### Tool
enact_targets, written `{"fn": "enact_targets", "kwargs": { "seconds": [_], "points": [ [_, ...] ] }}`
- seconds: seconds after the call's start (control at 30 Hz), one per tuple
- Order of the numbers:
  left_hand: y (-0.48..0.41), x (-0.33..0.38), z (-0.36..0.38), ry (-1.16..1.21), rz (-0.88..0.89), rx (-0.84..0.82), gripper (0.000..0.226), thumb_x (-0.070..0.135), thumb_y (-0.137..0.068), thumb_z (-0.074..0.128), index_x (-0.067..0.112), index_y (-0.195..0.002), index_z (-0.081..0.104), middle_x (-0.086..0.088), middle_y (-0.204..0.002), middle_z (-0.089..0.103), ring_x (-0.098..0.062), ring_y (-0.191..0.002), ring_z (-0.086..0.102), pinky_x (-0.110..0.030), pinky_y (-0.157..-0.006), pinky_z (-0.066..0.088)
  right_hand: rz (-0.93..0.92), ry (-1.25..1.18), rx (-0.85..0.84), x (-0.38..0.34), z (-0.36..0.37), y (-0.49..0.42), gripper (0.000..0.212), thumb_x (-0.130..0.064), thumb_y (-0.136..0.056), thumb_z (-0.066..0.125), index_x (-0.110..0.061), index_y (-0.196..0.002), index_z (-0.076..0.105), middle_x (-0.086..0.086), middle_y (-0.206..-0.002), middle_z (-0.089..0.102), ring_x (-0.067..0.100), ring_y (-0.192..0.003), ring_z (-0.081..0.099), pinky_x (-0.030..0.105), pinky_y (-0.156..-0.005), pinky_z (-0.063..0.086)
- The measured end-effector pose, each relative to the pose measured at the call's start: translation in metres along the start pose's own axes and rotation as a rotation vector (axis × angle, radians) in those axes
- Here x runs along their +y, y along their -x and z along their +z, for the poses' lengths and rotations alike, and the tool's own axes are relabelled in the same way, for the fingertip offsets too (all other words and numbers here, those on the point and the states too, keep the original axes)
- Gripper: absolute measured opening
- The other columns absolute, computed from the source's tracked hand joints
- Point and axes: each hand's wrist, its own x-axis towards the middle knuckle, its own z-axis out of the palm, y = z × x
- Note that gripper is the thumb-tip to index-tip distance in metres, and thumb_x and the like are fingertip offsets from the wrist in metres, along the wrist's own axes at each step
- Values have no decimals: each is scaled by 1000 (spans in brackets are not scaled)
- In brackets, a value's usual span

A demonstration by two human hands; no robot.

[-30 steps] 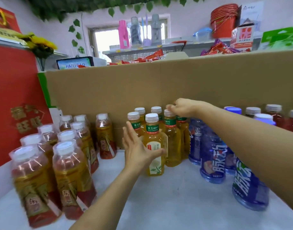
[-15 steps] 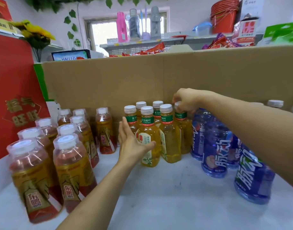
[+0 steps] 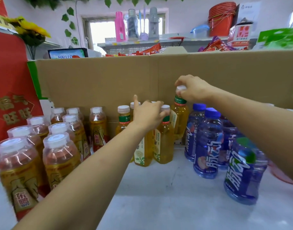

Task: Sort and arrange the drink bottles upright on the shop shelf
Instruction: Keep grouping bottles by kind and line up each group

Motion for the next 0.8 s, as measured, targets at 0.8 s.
{"fn": "enact_targets", "kwargs": {
  "seconds": [0.8],
  "points": [
    [84,-23,-56,639,-159,263,23,35,-97,57,25,-117,63,8,-95,68,-12,-90,65,-47,-84,56,-198,-302,101,-31,-8,75,25,-29,-100,55,-20,-122,64,-5,-104,62,5,-89,62,20,-75,51]
  ]
}}
